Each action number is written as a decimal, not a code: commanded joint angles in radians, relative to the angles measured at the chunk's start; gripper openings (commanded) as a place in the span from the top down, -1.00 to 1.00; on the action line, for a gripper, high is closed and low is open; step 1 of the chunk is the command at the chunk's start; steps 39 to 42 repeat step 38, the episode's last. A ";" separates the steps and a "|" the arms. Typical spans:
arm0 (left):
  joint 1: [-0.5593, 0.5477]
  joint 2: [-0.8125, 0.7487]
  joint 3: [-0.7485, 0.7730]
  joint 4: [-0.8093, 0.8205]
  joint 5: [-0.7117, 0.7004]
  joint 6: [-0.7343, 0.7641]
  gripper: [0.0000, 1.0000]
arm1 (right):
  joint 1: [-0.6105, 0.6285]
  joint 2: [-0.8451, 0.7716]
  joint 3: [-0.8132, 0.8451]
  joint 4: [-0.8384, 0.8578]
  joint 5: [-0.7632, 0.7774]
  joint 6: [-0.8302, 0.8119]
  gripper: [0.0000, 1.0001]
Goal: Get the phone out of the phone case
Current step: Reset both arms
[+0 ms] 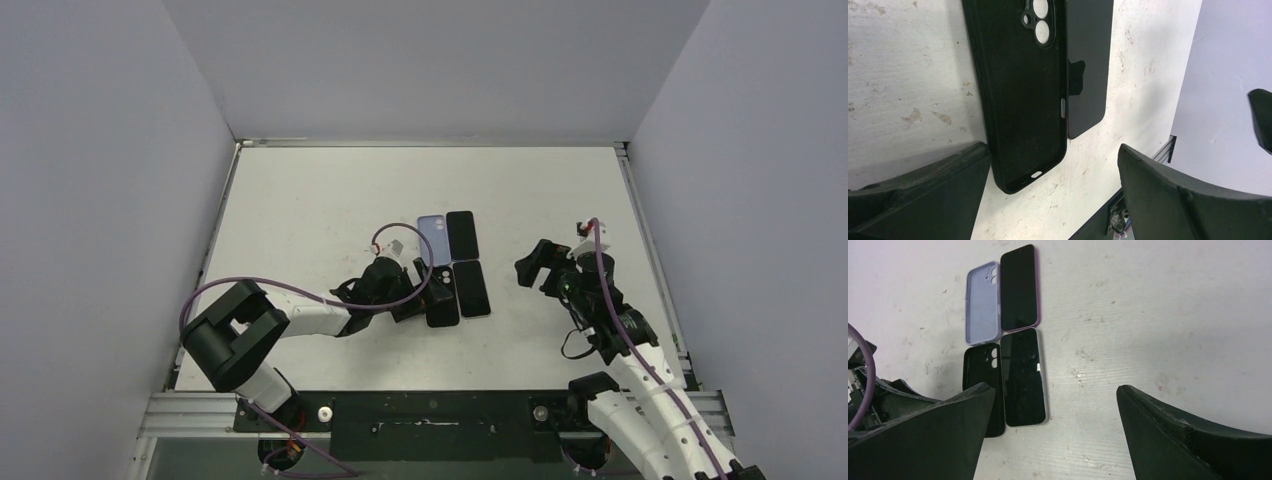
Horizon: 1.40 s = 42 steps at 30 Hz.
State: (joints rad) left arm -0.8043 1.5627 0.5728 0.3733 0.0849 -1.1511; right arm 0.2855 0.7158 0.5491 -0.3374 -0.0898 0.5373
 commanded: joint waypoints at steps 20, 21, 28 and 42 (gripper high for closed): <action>0.233 -0.707 0.158 -0.727 -0.386 0.515 -0.95 | -0.006 -0.316 0.343 -0.372 0.563 -0.163 -1.00; 0.235 -0.746 0.177 -0.749 -0.429 0.541 -0.95 | -0.006 -0.326 0.344 -0.360 0.561 -0.176 -1.00; 0.238 -0.964 0.194 -0.738 -0.713 0.712 -0.95 | -0.006 -0.357 0.348 -0.286 0.562 -0.240 -1.00; 0.238 -1.101 0.136 -0.627 -0.856 0.825 -0.95 | -0.006 -0.340 0.316 -0.209 0.563 -0.263 -1.00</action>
